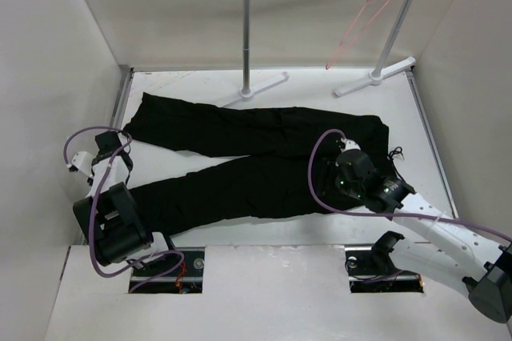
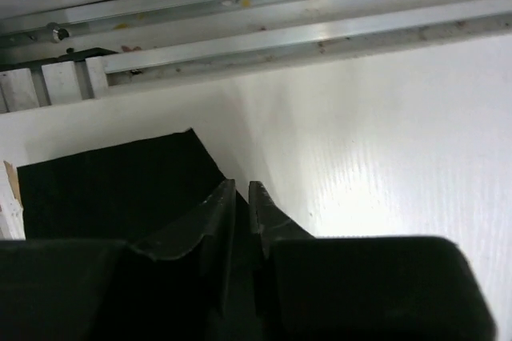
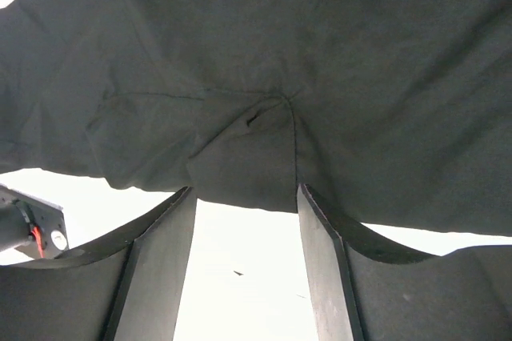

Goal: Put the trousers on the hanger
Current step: Flatten out the trousers at the center of the board.

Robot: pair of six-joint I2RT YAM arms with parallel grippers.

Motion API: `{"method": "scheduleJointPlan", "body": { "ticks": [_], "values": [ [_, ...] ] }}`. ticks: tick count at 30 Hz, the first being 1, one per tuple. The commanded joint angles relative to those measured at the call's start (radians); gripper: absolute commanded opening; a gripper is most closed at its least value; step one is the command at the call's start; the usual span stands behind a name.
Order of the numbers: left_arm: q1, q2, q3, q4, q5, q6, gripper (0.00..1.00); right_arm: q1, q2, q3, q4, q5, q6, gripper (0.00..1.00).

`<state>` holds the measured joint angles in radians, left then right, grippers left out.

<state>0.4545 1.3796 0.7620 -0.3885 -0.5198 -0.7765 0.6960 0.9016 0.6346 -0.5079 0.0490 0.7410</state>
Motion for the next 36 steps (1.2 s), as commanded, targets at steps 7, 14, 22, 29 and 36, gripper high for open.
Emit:
{"method": "scheduleJointPlan", "body": {
  "ticks": [7,14,22,29,36],
  "values": [
    [0.043,-0.114,-0.036,-0.010,0.010,0.046,0.57,-0.049,-0.040,0.051,0.006,-0.029,-0.032,0.61],
    [0.049,-0.123,-0.021,-0.024,0.023,0.048,0.62,-0.030,-0.043,0.031,0.014,-0.026,-0.015,0.61],
    [0.002,0.005,0.011,-0.038,0.032,0.028,0.43,-0.036,-0.024,0.094,0.005,-0.031,-0.029,0.62],
    [-0.007,0.024,-0.033,0.002,0.027,-0.015,0.14,-0.071,-0.017,0.117,-0.009,-0.032,-0.037,0.62],
    [0.014,-0.209,0.003,-0.094,0.020,-0.003,0.05,-0.105,-0.027,0.103,-0.027,-0.006,-0.057,0.62]
  ]
}}
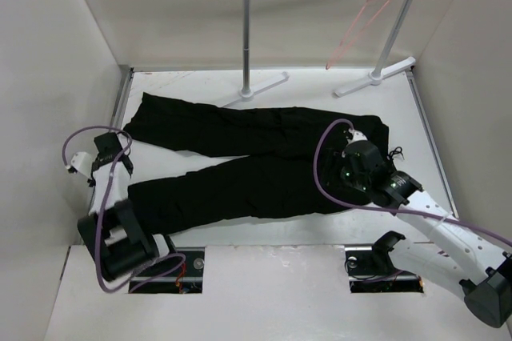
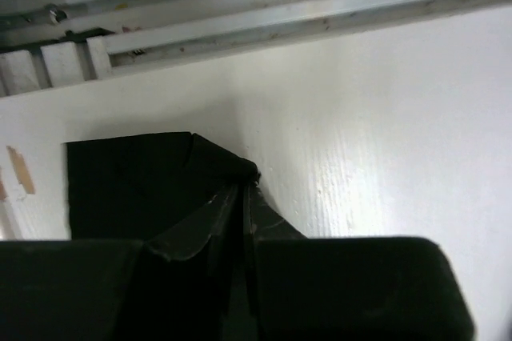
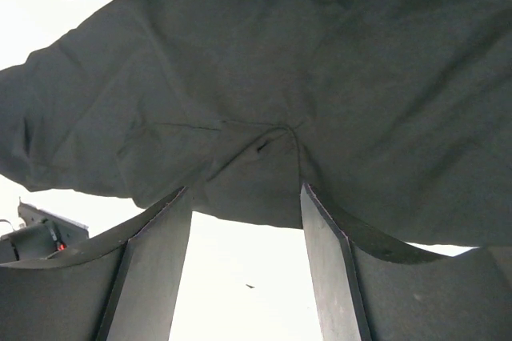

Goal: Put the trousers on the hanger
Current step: Flatten out the trousers at the center of the board.

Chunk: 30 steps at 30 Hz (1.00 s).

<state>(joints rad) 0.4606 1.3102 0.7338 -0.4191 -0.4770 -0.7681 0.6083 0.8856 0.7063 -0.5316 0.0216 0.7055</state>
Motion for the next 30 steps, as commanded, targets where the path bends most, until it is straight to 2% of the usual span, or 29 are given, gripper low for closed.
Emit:
{"method": "scheduleJointPlan", "body": {
  "ticks": [1,5,8,12,17,20,25,30],
  "values": [
    [0.005,-0.181,0.041,-0.095,-0.025,-0.011,0.05,-0.021,-0.022,0.019,-0.004,0.027,-0.017,0.62],
    [-0.039,-0.426,0.085,-0.301,-0.040,-0.030,0.04,-0.052,-0.060,-0.030,0.001,0.029,0.012,0.63],
    [-0.069,-0.557,0.197,-0.511,-0.049,-0.057,0.04,-0.054,-0.097,-0.068,0.007,0.024,0.041,0.63],
    [-0.052,-0.578,0.356,-0.734,-0.077,-0.050,0.04,-0.046,-0.152,-0.128,0.031,0.020,0.092,0.64],
    [-0.050,-0.546,0.502,-0.871,-0.087,-0.053,0.05,-0.046,-0.136,-0.139,0.064,0.003,0.097,0.64],
    [-0.050,-0.503,0.425,-0.807,-0.104,-0.043,0.06,-0.057,-0.085,-0.125,0.094,0.001,0.086,0.65],
    [-0.061,-0.277,0.251,-0.488,-0.117,-0.014,0.06,-0.101,0.050,-0.050,0.124,0.032,0.066,0.66],
    [-0.052,0.033,0.305,-0.284,-0.135,0.032,0.06,-0.237,0.219,0.064,0.143,0.089,0.028,0.69]
  ]
}}
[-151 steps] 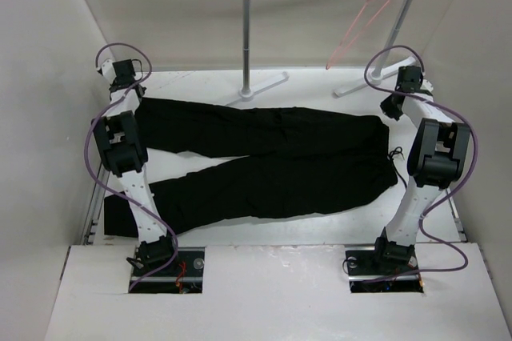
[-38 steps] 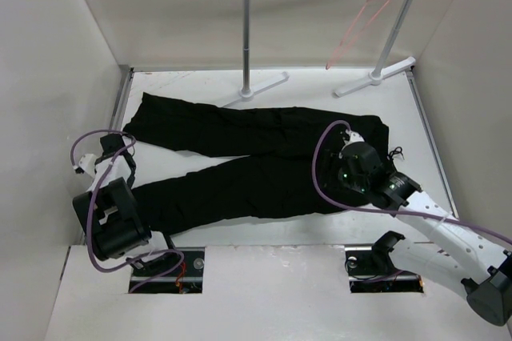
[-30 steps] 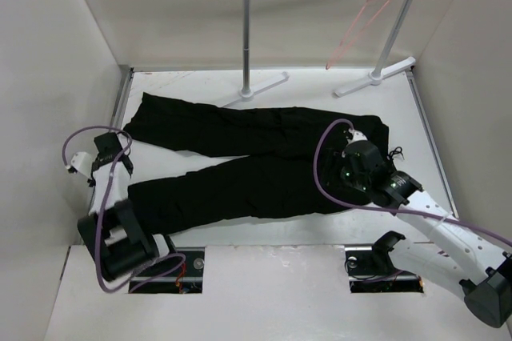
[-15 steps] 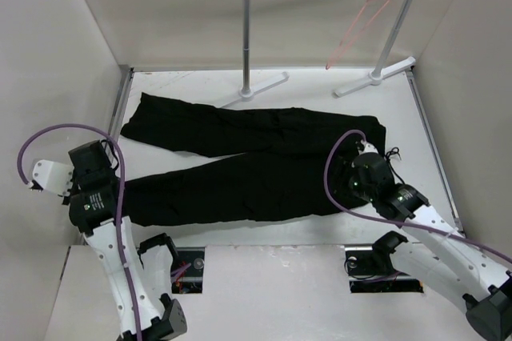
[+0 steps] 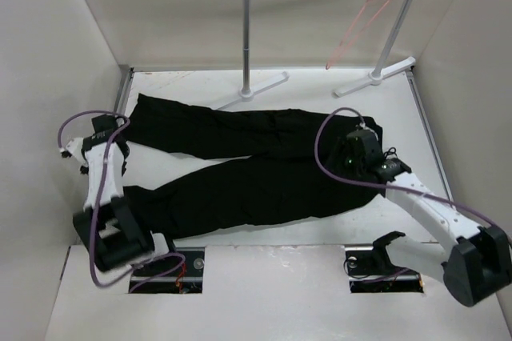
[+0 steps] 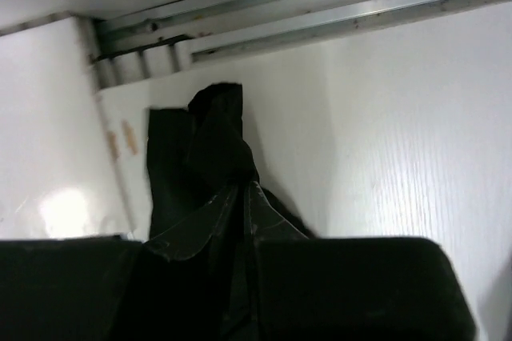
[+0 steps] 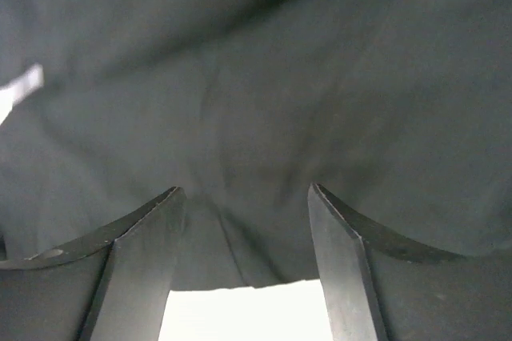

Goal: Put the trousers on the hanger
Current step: Flatten out the trousers at the center of the board.

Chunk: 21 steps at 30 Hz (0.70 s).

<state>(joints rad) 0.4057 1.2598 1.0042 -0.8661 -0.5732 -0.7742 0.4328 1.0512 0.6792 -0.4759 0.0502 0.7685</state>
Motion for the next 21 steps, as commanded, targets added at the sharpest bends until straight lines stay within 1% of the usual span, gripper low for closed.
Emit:
{"method": "scheduleJointPlan", "body": {
  "ticks": [1,3,5,7,8,12,13,14,15,16,17,18,19,21],
  "values": [
    [0.009,0.137,0.046,0.195,-0.042,0.052,0.06,-0.097,0.090,0.115,0.094,0.069,-0.040,0.70],
    [0.037,0.237,0.077,0.239,-0.033,0.075,0.06,-0.154,0.157,0.152,0.112,0.092,-0.044,0.72],
    [0.038,0.321,0.111,0.274,-0.031,0.088,0.06,-0.205,0.252,0.187,0.149,0.132,-0.049,0.73],
    [0.038,0.395,0.151,0.306,-0.025,0.102,0.06,-0.246,0.343,0.220,0.171,0.160,-0.049,0.72],
    [0.032,0.429,0.174,0.321,-0.022,0.107,0.06,-0.271,0.415,0.249,0.180,0.166,-0.046,0.69],
    [0.002,0.552,0.264,0.340,-0.008,0.112,0.06,-0.331,0.587,0.342,0.191,0.192,-0.035,0.59],
    [-0.009,0.572,0.281,0.346,-0.004,0.112,0.06,-0.340,0.610,0.361,0.197,0.207,-0.034,0.56],
    [-0.020,0.588,0.292,0.354,0.001,0.112,0.06,-0.351,0.627,0.379,0.201,0.215,-0.034,0.51],
    [-0.029,0.604,0.301,0.363,0.004,0.110,0.06,-0.364,0.647,0.402,0.204,0.226,-0.034,0.43],
    [-0.038,0.618,0.310,0.369,0.010,0.108,0.06,-0.378,0.674,0.436,0.194,0.224,-0.037,0.31],
    [-0.046,0.631,0.319,0.377,0.016,0.108,0.06,-0.397,0.699,0.466,0.181,0.218,-0.041,0.23],
    [-0.054,0.647,0.332,0.378,0.024,0.108,0.06,-0.412,0.720,0.497,0.168,0.223,-0.041,0.19],
    [-0.058,0.658,0.342,0.378,0.027,0.107,0.06,-0.427,0.739,0.529,0.157,0.221,-0.043,0.17],
    [-0.066,0.688,0.373,0.377,0.032,0.105,0.06,-0.455,0.768,0.586,0.161,0.214,-0.049,0.17]
  ]
}}
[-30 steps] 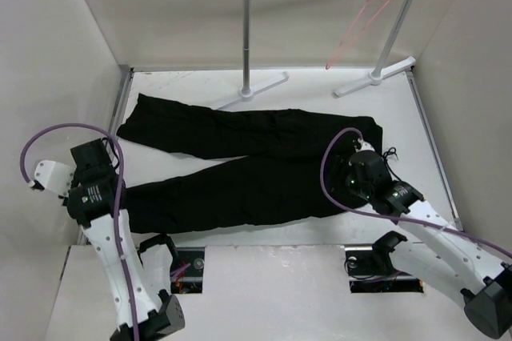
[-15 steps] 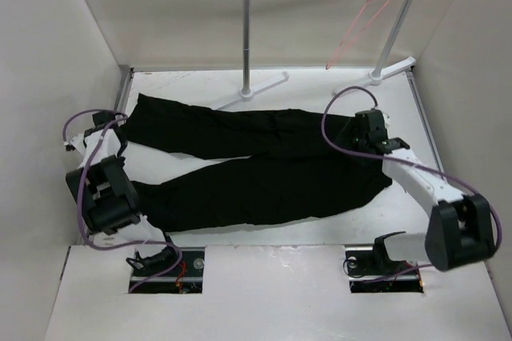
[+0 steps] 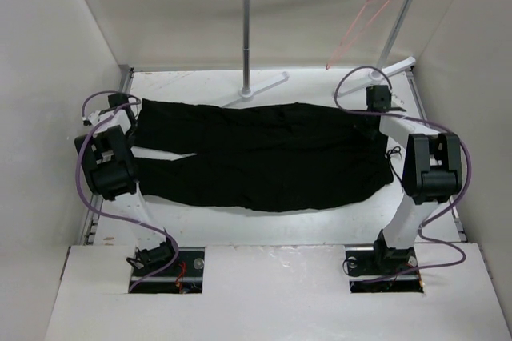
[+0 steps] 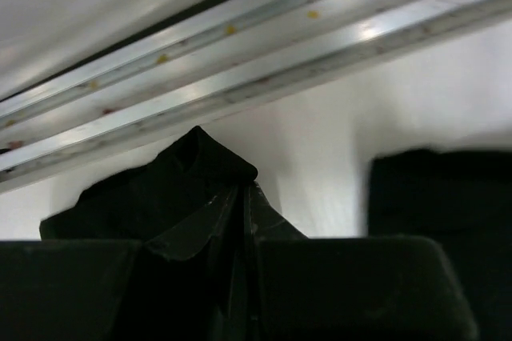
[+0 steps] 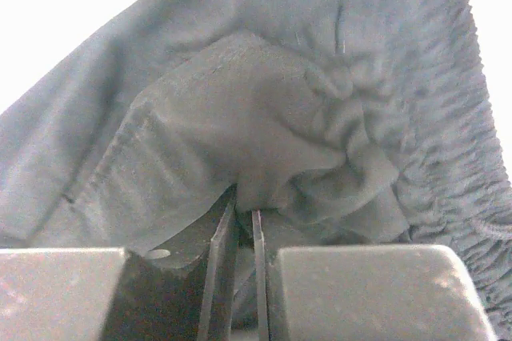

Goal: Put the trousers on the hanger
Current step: Flatten out the trousers at the center of the board, then fold the trousers at the center of the board.

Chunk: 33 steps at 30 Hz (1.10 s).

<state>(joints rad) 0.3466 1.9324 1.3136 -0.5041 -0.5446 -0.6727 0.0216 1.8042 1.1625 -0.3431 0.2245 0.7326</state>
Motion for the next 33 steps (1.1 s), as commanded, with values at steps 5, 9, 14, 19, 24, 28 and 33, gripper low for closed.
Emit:
{"method": "scheduleJointPlan", "body": {
  "ticks": [5,9,14,19,24,28,33],
  "values": [
    [-0.030,0.069,0.150,-0.002,0.006,0.002,0.13,-0.074,0.136,0.299,-0.003,0.012,-0.032,0.37],
    [-0.031,-0.001,0.129,0.015,0.075,0.010,0.50,-0.071,0.040,0.258,-0.011,-0.020,-0.004,0.72],
    [-0.013,-0.280,-0.052,0.095,0.107,0.030,0.80,-0.018,-0.256,0.051,0.000,-0.034,0.047,0.76],
    [-0.016,-0.586,-0.281,0.058,0.146,0.010,0.76,0.134,-0.512,-0.131,-0.007,-0.024,0.067,0.76],
    [0.064,-0.821,-0.531,-0.011,0.250,-0.056,0.54,0.301,-0.748,-0.331,-0.031,-0.089,0.073,0.24],
    [0.180,-0.923,-0.675,-0.004,0.383,-0.122,0.52,0.393,-0.888,-0.431,-0.098,-0.135,0.071,0.21],
    [0.249,-0.943,-0.784,0.134,0.449,-0.232,0.60,0.450,-0.996,-0.498,-0.148,-0.191,0.031,0.49]
  ]
}}
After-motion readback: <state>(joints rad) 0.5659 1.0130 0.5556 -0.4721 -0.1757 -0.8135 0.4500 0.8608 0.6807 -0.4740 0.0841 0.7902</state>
